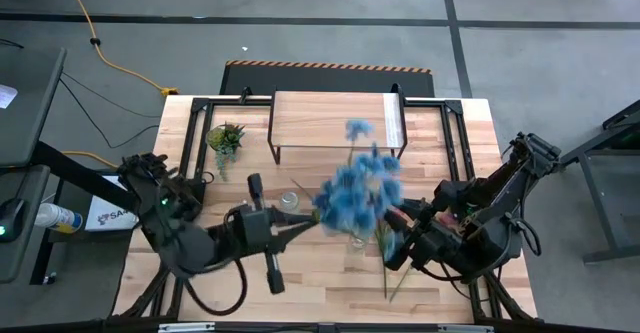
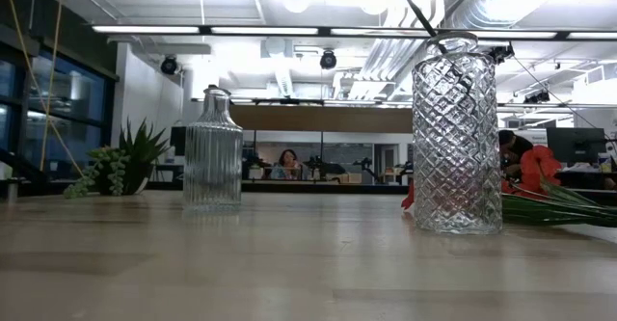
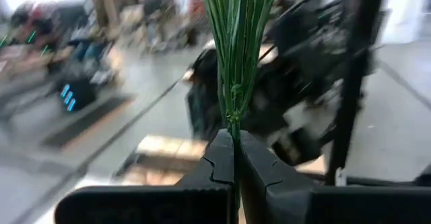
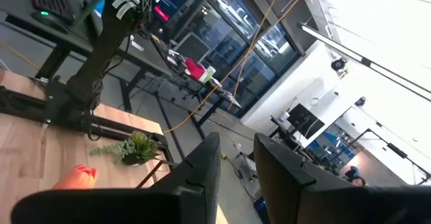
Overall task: Pick and place flowers into a vace then onto a shelf
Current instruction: Put the blue flowers into the right transparent vase
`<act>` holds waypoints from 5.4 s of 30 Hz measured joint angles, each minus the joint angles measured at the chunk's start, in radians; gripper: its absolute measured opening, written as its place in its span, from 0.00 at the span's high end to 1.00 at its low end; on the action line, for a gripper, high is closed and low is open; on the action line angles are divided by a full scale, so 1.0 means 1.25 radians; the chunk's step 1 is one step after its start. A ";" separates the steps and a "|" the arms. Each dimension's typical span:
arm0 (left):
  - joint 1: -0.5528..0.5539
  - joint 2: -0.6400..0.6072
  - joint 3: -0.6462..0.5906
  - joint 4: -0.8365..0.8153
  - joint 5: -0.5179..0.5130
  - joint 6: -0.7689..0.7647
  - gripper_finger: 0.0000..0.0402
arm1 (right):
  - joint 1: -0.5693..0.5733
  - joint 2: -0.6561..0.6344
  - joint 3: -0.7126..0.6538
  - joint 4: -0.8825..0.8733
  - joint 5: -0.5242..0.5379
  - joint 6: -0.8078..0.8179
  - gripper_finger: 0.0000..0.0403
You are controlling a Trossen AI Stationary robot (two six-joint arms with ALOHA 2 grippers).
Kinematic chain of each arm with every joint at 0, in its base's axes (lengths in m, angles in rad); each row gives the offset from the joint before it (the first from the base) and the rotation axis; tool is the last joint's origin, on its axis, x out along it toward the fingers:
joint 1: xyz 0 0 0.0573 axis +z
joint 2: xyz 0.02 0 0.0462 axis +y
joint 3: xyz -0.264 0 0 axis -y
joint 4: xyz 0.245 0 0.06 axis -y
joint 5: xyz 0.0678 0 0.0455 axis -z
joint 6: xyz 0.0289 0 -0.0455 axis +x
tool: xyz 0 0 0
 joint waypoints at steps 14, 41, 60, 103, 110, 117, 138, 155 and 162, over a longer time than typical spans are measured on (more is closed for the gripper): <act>-0.013 0.000 0.000 0.337 0.331 0.304 0.91 | 0.000 0.000 0.000 -0.046 0.030 0.071 0.79; 0.046 0.001 -0.233 0.487 0.413 0.231 0.91 | 0.081 0.000 0.000 0.128 -0.151 -0.041 0.79; 0.161 0.000 -0.396 0.713 0.584 0.150 0.91 | 0.185 -0.024 0.000 0.142 -0.144 0.122 0.79; 0.235 0.039 -0.395 0.685 0.703 0.059 0.91 | 0.027 -0.031 0.000 -0.088 -0.339 0.503 0.55; 0.235 0.039 -0.395 0.684 0.698 0.059 0.91 | 0.027 -0.031 0.000 -0.101 -0.333 0.516 0.68; 0.236 0.039 -0.395 0.677 0.680 0.059 0.91 | 0.027 -0.033 0.000 -0.114 -0.331 0.504 0.94; 0.233 0.038 -0.394 0.595 0.492 0.016 0.69 | 0.025 -0.065 -0.001 -0.167 -0.229 0.494 0.98; 0.226 -0.010 -0.395 0.481 0.454 -0.030 0.47 | 0.025 -0.123 0.000 -0.195 -0.177 0.435 0.99; 0.201 -0.044 -0.394 0.363 0.450 -0.093 0.45 | 0.026 -0.167 0.000 -0.189 -0.214 0.427 0.99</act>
